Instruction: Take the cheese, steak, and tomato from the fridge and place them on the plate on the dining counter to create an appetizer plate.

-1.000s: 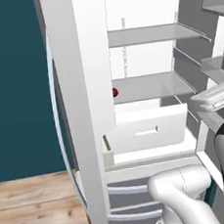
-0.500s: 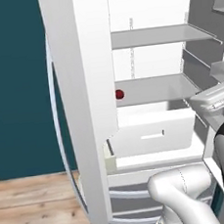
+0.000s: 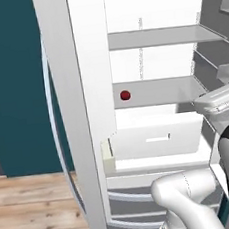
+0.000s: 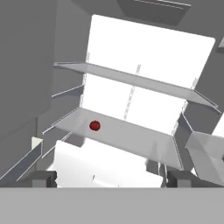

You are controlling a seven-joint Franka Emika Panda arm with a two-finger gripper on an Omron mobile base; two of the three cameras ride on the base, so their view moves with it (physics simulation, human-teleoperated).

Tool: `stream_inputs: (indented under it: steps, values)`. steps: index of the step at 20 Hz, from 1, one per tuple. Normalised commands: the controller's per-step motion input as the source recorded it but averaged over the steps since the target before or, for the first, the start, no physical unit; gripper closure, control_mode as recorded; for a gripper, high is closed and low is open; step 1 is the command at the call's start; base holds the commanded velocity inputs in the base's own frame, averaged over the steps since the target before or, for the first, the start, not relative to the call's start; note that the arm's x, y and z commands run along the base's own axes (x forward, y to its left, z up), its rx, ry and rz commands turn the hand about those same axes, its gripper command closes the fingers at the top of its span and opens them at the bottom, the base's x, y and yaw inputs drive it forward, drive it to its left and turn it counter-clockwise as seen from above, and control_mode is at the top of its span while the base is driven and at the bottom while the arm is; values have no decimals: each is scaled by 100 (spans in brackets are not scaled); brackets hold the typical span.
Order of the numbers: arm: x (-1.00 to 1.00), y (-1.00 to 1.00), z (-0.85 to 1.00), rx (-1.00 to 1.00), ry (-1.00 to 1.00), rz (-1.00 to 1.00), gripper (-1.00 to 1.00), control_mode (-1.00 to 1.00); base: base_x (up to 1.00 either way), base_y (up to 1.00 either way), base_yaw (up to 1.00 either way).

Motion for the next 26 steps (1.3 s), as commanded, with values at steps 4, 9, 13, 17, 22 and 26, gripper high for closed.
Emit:
stream_inputs:
  steps: [4,9,13,17,22,26]
  values:
    - [0,0,0,0,0,0,-100,100,0,-49,13]
    - [0,0,0,0,0,0,-100,100,19,-25,10]
    - [0,0,0,0,0,0,-100,100,61,9,4]
    - [0,0,0,0,0,0,-100,100,51,22,0]
    - [0,0,0,0,0,0,-100,100,29,17,0]
    - [18,26,0,0,8,0,-100,-100,6,9,0]
